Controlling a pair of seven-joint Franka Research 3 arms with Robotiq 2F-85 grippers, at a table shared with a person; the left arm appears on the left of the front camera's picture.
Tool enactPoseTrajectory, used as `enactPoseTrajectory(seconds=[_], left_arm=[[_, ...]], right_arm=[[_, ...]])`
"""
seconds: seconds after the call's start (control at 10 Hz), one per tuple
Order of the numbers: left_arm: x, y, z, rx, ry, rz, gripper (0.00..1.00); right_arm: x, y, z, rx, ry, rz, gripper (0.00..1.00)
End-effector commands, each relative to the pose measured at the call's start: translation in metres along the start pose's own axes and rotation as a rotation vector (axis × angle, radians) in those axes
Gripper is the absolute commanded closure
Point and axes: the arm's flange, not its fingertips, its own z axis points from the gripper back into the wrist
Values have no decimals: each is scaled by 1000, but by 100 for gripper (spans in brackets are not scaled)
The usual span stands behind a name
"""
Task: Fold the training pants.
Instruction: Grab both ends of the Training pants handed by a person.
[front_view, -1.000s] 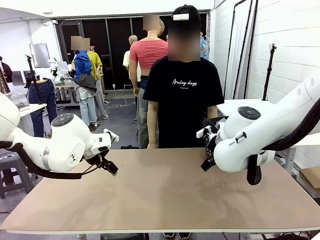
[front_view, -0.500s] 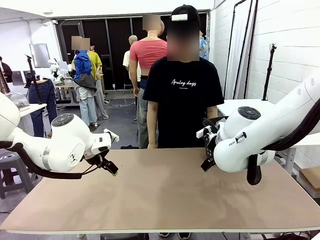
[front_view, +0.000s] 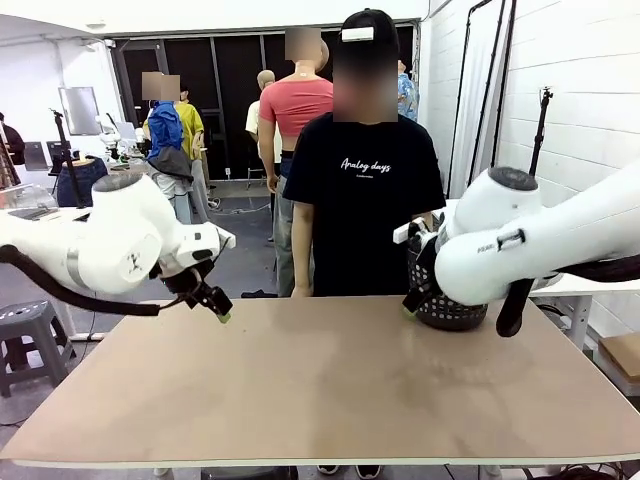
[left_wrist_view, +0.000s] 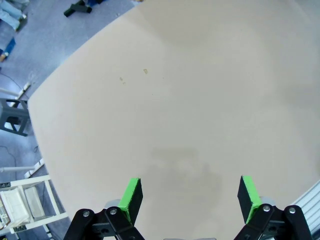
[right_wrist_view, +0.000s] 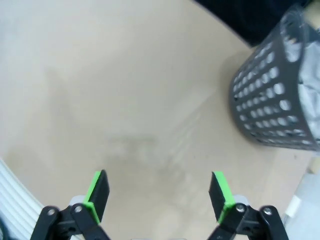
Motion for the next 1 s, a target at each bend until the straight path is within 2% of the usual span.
enactPoseTrajectory(seconds=[0.0,0.3,0.6,0.9], left_arm=[[5,-6,33,-28,3,9,0],[3,-10,69,-15,-48,-7,0],[-2,-14,101,24,-96,-29,0],[-2,-15,106,64,-100,-13,0]], right_arm=[[5,-6,39,48,5,36,0],[9,-6,85,12,-32,65,0],[12,-5,108,-27,-72,69,0],[13,-1,115,-78,-73,77,0]])
